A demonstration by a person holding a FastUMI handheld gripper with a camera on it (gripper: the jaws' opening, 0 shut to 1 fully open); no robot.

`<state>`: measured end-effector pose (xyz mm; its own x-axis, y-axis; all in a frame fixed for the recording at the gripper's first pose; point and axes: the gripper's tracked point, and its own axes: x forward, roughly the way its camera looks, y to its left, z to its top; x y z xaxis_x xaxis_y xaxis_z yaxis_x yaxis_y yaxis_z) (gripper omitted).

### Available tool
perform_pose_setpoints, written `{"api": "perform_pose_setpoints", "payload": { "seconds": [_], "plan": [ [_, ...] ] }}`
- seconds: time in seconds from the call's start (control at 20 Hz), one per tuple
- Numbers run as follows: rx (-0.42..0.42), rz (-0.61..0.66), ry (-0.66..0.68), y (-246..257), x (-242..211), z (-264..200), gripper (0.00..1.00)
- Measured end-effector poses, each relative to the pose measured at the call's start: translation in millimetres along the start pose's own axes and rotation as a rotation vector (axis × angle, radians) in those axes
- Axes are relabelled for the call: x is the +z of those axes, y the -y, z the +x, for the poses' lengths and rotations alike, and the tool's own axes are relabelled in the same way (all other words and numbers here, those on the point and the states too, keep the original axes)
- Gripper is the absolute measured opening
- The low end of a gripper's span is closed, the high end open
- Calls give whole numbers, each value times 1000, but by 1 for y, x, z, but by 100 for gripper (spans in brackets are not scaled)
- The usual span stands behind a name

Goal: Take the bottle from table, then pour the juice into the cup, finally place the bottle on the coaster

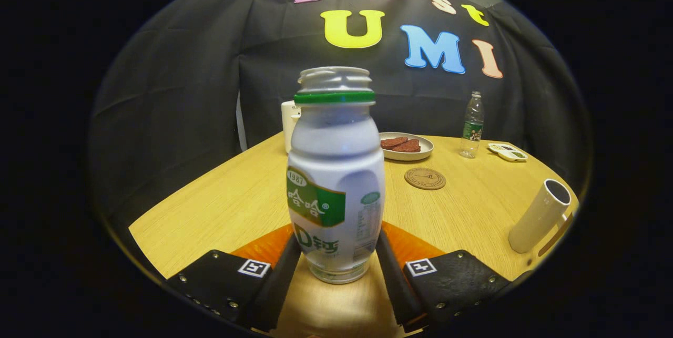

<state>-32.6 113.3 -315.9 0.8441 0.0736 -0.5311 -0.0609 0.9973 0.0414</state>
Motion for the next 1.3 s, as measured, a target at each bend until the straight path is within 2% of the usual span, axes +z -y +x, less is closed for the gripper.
{"api": "perform_pose_setpoints", "payload": {
  "seconds": [0.4, 0.45, 0.7, 0.75, 1.0, 1.3],
  "plan": [
    [24, 27, -29, 1, 0, 3, 76],
    [24, 18, -34, 1, 1, 2, 71],
    [24, -18, -57, -6, 2, 2, 67],
    [18, -31, -54, -5, 6, 2, 62],
    [-1, -38, -35, -2, 26, 2, 62],
    [-27, 45, -34, 7, 41, 1, 62]
  ]
}}
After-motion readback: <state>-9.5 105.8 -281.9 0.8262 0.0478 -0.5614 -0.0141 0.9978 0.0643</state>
